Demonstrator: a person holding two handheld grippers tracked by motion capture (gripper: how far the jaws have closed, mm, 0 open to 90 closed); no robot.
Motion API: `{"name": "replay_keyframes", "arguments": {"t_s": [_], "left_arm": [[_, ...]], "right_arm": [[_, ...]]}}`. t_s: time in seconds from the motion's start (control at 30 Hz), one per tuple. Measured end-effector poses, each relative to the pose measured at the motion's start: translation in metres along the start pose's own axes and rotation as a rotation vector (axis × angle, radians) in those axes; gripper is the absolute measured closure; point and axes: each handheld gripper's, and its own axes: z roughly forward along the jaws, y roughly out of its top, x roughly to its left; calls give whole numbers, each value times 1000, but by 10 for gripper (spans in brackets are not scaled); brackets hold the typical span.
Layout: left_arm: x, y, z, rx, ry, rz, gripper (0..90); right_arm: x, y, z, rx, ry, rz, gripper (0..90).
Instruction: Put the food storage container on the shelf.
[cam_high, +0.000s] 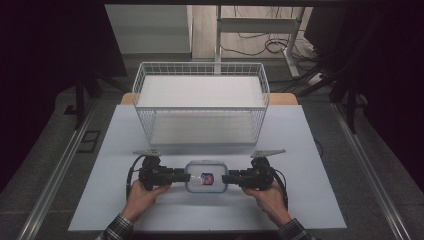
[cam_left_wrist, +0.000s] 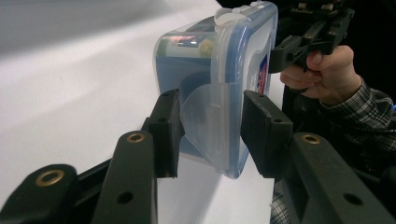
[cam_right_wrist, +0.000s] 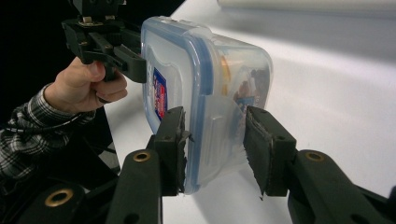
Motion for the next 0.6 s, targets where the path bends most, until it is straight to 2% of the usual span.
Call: {"name": "replay_keyframes", "arguments": {"t_s": [0.03,0.2,0.33,0.6], "left_arm": [[-2,5,-3,-1,2,12,592],[-6,11,-5,-3,7,21,592],[-8,16,-8,-14,16,11,593],[-16,40,-20,-42,49,18,591]], "right_arm": [[1,3,-1,-7,2,-5,589],[4,9,-4,-28,4,-8,588],[4,17,-5,-33,6,-10,588],[8,49,-9,-50,8,-14,584]]}}
